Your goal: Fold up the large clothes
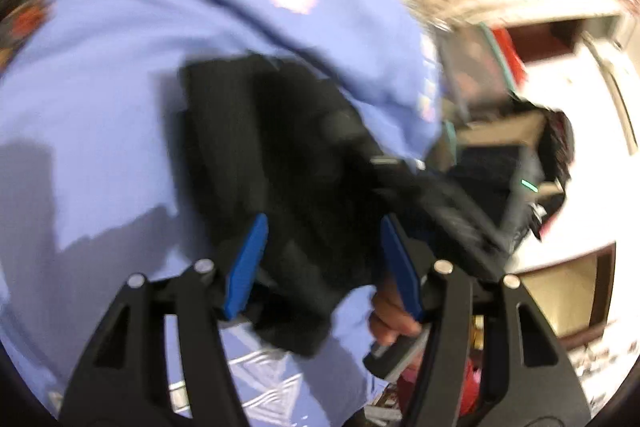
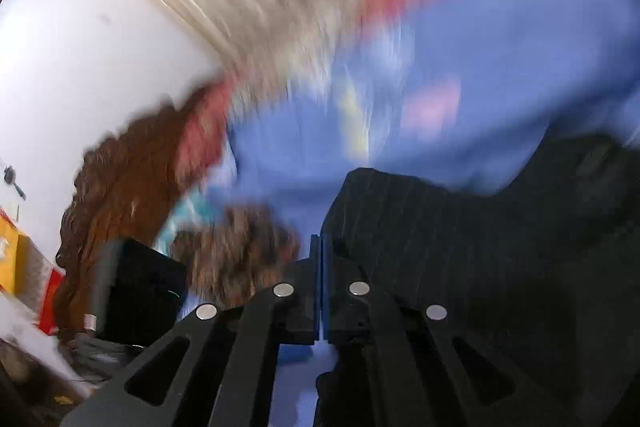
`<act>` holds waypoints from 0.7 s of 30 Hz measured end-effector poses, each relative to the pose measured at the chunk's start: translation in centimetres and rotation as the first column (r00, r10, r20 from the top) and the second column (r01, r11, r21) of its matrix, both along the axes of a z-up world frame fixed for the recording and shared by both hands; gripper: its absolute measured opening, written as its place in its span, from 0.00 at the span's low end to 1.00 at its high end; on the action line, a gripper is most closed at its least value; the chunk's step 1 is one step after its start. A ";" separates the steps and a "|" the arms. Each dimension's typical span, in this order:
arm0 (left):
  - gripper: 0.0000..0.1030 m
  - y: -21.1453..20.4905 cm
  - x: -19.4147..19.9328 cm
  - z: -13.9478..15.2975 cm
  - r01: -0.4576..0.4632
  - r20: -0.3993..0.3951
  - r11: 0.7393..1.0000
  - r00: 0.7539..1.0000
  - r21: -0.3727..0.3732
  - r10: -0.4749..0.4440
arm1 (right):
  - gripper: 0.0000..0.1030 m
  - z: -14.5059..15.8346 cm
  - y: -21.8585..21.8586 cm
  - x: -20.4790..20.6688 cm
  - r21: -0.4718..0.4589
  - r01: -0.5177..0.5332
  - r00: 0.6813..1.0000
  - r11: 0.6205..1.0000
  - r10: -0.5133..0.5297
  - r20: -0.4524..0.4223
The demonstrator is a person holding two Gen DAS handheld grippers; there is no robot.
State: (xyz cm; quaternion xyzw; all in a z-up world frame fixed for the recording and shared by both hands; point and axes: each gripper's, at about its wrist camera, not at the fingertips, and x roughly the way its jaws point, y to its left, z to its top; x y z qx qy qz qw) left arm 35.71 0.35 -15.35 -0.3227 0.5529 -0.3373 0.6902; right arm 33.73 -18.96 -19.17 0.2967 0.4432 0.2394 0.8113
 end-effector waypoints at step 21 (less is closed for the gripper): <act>0.00 -10.1 1.7 -1.4 0.118 0.044 0.978 0.991 0.171 -0.127 | 0.63 0.4 -29.4 -6.1 -0.519 0.259 0.931 0.815 -0.354 -0.092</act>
